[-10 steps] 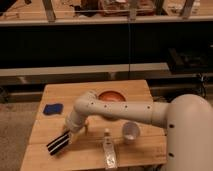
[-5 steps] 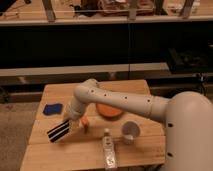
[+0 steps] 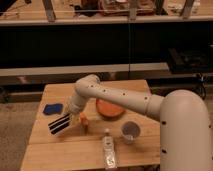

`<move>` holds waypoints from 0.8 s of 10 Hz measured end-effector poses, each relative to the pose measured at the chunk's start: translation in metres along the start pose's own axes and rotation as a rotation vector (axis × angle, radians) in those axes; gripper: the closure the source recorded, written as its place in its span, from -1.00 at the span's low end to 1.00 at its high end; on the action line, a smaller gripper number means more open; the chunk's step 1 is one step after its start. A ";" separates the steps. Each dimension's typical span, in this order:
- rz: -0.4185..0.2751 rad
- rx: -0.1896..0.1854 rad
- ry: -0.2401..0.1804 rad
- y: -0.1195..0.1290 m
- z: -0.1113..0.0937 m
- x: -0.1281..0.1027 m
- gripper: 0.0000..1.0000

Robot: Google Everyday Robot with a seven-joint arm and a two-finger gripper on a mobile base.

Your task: Place the eraser on the white sponge

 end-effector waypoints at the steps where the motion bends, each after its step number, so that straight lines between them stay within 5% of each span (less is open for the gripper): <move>1: 0.004 0.004 0.000 -0.006 0.000 0.002 0.91; 8: 0.039 0.027 0.008 -0.053 -0.003 0.025 0.91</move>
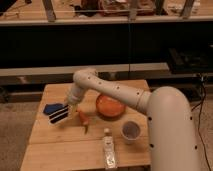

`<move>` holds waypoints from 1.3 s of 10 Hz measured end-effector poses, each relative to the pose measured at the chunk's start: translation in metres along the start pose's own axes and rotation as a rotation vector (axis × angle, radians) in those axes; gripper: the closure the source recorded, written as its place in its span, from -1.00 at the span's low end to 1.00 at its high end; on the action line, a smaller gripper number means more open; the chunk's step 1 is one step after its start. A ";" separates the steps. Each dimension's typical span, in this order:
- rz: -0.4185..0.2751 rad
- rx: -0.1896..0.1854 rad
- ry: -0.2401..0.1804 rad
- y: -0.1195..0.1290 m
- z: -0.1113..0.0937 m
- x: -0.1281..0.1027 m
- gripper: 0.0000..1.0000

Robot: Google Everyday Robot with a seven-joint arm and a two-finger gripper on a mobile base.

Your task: Place the eraser on the white sponge

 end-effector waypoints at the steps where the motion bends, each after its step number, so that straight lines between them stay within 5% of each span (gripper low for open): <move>1: 0.000 0.001 0.000 -0.008 0.003 0.001 0.91; 13: 0.017 0.014 -0.018 -0.056 0.016 0.017 0.91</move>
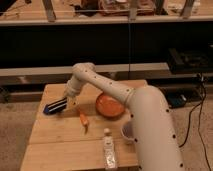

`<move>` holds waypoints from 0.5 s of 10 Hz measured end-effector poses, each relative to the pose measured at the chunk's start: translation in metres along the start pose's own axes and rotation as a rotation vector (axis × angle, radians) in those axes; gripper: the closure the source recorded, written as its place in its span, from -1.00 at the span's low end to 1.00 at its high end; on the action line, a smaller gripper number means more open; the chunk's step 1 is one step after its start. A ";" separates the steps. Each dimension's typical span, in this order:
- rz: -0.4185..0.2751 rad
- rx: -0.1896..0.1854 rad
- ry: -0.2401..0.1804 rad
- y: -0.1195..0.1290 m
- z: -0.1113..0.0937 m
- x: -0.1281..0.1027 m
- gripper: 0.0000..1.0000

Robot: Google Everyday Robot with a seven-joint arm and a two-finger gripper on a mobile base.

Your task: Place the eraser on the white sponge

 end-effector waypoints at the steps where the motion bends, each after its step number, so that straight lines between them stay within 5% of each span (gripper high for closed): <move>1: 0.000 -0.001 0.000 -0.001 0.000 0.002 0.91; 5: -0.007 -0.008 -0.004 -0.008 0.003 0.004 0.91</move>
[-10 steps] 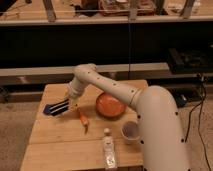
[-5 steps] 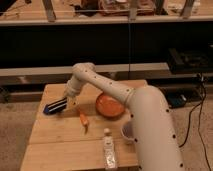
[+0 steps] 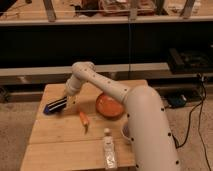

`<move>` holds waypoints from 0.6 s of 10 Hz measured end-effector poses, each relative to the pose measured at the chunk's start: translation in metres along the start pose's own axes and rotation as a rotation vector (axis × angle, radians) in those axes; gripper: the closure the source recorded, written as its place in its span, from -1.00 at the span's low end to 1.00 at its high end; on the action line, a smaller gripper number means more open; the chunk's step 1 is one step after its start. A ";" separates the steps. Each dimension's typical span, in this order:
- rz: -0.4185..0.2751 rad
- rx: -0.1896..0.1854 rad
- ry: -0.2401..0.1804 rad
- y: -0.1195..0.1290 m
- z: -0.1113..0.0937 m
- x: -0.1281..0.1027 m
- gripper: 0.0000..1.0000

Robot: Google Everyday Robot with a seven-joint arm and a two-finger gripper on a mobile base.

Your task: Place the eraser on the white sponge

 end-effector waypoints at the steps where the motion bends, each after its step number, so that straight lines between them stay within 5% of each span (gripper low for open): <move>1: -0.002 -0.002 0.000 -0.002 0.001 0.000 0.91; 6: -0.011 -0.007 -0.003 -0.008 0.005 0.000 0.37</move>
